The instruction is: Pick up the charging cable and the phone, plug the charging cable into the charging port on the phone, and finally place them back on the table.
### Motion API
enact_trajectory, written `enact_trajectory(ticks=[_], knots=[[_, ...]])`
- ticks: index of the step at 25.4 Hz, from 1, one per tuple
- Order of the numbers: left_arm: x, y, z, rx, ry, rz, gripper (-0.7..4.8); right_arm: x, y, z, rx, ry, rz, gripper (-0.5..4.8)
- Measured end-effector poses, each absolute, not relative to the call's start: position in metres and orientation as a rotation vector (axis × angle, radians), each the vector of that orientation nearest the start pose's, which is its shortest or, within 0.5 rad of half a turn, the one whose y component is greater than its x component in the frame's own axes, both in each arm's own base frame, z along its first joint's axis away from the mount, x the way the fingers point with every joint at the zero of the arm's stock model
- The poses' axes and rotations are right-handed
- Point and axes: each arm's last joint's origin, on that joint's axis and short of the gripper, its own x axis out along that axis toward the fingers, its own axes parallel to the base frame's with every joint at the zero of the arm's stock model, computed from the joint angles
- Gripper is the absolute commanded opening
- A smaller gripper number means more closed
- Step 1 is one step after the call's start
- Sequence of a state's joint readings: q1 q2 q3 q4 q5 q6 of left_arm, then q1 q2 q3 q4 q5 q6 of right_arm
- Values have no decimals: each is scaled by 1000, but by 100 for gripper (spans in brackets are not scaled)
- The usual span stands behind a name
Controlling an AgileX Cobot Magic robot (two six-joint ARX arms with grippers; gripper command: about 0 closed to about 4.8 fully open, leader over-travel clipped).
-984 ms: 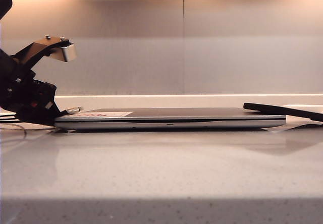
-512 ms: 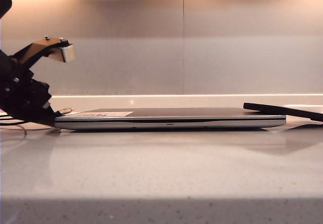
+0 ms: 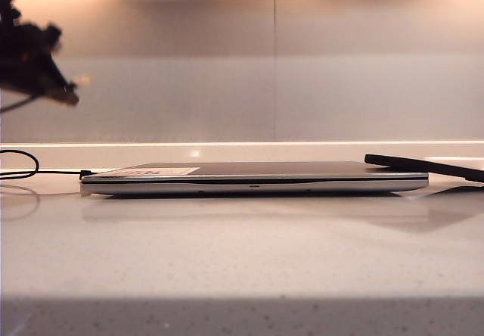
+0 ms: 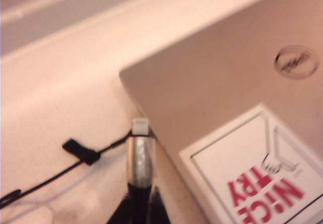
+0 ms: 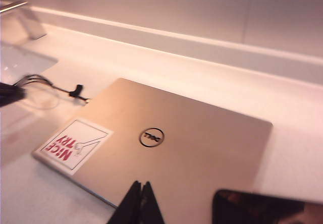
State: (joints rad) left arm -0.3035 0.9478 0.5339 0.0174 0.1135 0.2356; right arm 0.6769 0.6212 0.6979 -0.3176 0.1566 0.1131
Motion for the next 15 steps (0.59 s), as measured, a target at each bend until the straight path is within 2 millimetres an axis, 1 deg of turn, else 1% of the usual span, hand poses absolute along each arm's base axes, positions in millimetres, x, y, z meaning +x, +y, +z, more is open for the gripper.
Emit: enact_trajectory(ticks=[1,4,8,9,10,12,13,14,15], knots=[[189,-65,241,251,335,-464,-6,114,81,311,43,279,470,-6],[182,-68,245,232,334,-485,-6,120,75,304,89,319,404,-5],[177,-77,246,224,344,-531,-6,127,67,286,187,391,341,-5],[175,-81,246,218,347,-556,-6,130,62,275,272,437,317,-5],[174,-84,246,219,346,-568,-6,131,60,271,310,453,312,-5],[172,-88,246,221,345,-591,-6,135,56,258,451,482,297,-5],[171,-89,246,221,344,-600,-6,138,53,252,557,494,275,-5],[171,-90,246,216,346,-600,-6,139,51,249,617,505,254,-4],[171,-90,246,211,347,-603,-6,140,49,247,684,510,225,13]])
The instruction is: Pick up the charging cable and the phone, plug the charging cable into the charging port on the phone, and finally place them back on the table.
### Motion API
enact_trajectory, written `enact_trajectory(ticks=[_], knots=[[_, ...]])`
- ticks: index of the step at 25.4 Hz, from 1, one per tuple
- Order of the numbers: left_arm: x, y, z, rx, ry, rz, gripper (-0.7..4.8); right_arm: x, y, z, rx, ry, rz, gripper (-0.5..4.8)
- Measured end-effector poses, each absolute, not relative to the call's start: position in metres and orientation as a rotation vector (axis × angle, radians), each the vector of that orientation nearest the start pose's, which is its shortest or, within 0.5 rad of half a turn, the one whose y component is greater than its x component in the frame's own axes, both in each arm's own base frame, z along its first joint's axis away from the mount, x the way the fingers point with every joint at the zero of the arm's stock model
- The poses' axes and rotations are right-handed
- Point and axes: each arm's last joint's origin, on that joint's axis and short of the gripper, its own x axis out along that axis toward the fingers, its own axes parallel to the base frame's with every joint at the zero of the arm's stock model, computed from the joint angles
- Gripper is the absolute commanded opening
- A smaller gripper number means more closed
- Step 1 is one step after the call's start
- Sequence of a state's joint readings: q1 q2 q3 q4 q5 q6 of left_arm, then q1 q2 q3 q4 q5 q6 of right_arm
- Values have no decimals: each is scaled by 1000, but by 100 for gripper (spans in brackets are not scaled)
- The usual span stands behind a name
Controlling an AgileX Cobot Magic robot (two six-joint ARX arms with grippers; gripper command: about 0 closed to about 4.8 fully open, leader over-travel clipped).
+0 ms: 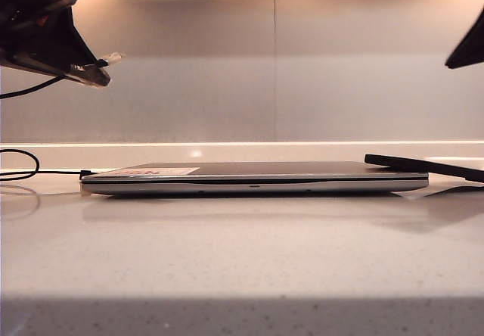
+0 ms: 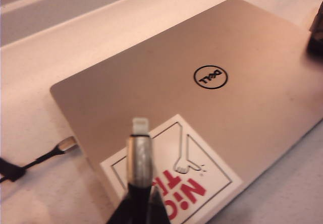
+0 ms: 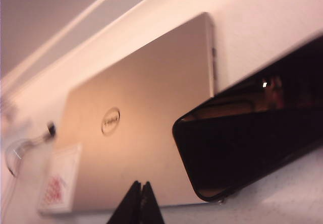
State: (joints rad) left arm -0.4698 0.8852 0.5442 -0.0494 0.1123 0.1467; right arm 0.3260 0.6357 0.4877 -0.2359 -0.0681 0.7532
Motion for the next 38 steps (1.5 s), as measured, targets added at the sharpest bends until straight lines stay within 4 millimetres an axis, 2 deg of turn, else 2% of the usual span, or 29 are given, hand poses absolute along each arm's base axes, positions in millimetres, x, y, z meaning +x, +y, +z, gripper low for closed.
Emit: enact_trajectory(ticks=[1,2,3,4,5,11,13,14,17,20,25,38], knots=[[171,-90,246,208,348,-604,-6,140,48,245,736,514,207,75],[170,-91,246,205,349,-605,-6,141,47,242,796,524,181,163],[170,-91,246,204,349,-607,-6,141,45,237,850,539,152,230],[170,-91,246,204,349,-608,-6,141,44,234,888,553,130,280],[170,-91,246,203,349,-608,-6,141,43,230,929,566,107,303],[170,-91,246,203,349,-608,-6,140,42,226,1087,604,30,306],[170,-91,246,203,349,-608,-6,142,42,224,1092,616,9,311],[170,-91,246,203,349,-608,-6,143,42,223,1094,625,1,332],[170,-91,246,203,349,-608,-6,147,42,218,1131,656,-43,440],[170,-91,246,203,349,-608,-6,157,39,208,1178,690,-130,441],[170,-91,246,203,349,-608,-6,170,31,204,1216,663,-159,420],[170,-91,246,203,349,-608,-6,196,28,189,1262,718,-127,417]])
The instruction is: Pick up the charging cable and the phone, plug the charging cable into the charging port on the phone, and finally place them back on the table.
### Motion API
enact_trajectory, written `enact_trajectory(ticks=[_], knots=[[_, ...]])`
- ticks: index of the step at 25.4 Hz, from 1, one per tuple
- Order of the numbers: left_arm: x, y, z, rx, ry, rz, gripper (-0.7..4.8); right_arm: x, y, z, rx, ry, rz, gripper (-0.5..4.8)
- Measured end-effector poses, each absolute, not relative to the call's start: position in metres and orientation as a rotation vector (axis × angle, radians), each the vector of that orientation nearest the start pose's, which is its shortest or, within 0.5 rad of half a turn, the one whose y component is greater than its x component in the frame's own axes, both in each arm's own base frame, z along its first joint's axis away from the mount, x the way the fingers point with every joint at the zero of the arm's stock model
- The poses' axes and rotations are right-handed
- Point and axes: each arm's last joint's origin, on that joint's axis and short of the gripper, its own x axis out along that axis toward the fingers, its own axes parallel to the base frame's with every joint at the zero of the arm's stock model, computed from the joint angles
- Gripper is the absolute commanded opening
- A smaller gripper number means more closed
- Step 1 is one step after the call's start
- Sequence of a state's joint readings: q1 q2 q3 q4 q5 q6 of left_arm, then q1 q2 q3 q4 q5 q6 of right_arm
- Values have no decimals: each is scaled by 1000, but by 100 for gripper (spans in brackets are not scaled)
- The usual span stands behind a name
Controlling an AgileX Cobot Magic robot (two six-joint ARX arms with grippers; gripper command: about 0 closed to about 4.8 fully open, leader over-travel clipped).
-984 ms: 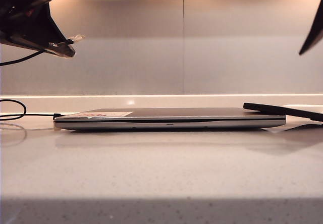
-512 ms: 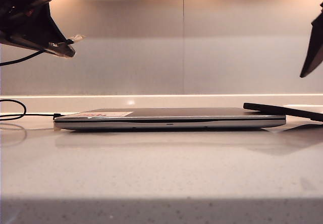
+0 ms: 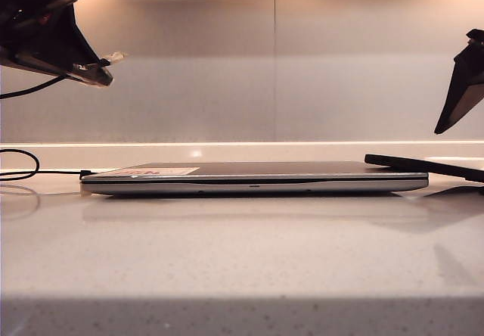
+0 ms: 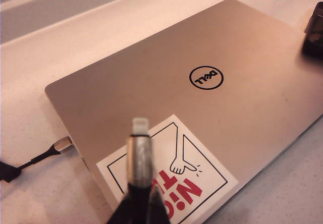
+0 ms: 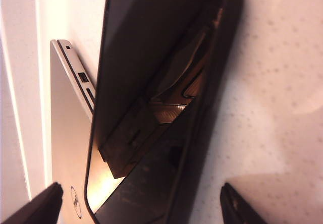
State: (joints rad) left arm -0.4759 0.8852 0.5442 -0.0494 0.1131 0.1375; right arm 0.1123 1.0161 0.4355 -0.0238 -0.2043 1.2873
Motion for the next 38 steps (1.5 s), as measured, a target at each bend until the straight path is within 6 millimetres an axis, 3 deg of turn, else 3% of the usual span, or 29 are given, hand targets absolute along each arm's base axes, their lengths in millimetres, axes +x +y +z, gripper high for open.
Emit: enact_trajectory(ticks=[8,11,28,31,36,38], knots=[[170,-91,246,203,350,-608,-6,203,29,187,1268,708,-112,416],[170,-91,246,203,350,-608,-6,206,29,185,1269,708,-110,386],[170,-91,246,203,350,-608,-6,218,31,178,1272,704,-94,385],[170,-91,246,203,350,-608,-6,218,31,178,1272,704,-96,302],[170,-91,246,203,350,-608,-6,219,31,179,1268,702,-107,299],[170,-91,246,203,350,-608,-6,219,31,179,1268,702,-107,217]])
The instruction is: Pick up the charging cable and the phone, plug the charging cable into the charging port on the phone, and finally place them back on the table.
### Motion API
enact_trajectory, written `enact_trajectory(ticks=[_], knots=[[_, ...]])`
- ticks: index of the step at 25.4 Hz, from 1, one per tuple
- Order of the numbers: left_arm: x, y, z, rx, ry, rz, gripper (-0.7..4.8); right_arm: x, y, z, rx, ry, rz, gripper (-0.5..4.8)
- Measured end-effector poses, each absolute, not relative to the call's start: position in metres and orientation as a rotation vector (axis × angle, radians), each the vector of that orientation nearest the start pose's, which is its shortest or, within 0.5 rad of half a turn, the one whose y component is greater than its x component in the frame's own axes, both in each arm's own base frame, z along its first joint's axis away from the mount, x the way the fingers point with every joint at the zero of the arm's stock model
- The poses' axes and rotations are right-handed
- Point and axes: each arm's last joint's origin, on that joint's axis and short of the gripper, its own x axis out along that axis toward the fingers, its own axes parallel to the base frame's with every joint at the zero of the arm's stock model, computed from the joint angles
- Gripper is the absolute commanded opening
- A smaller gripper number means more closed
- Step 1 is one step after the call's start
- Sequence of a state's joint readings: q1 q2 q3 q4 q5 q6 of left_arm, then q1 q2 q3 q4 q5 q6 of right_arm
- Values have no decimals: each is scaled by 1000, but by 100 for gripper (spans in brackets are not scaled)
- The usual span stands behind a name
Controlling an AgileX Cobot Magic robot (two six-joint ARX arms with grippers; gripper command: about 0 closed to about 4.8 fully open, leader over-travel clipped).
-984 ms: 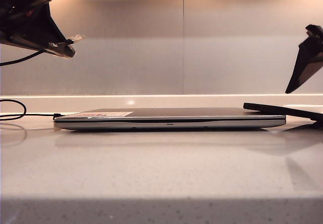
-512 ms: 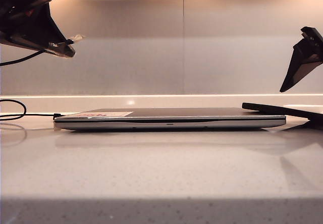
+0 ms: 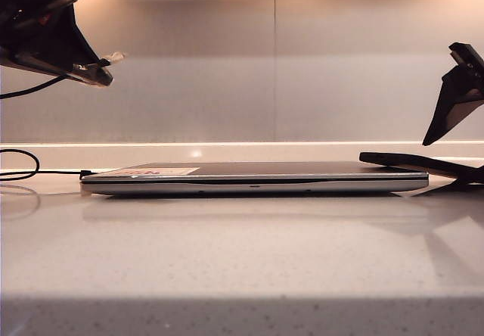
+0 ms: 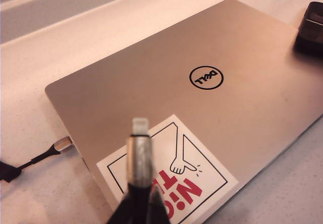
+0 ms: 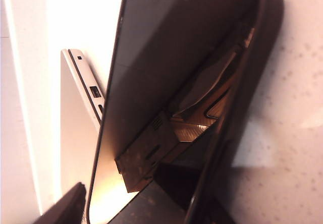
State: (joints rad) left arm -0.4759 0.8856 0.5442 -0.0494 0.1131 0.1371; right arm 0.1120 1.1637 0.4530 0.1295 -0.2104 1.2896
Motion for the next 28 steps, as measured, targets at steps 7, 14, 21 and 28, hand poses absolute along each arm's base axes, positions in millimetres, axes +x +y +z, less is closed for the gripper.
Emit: enact_trajectory(ticks=[7,14,21,28], knots=[[170,-91,246,203,350,-608,-6,219,31,179,1268,702,-109,53],[170,-91,246,203,350,-608,-6,222,30,185,1249,638,-63,-6],[170,-91,246,203,350,-608,-6,221,31,202,1131,650,-6,-6],[170,-91,246,203,350,-608,-6,200,31,261,780,861,27,-6]])
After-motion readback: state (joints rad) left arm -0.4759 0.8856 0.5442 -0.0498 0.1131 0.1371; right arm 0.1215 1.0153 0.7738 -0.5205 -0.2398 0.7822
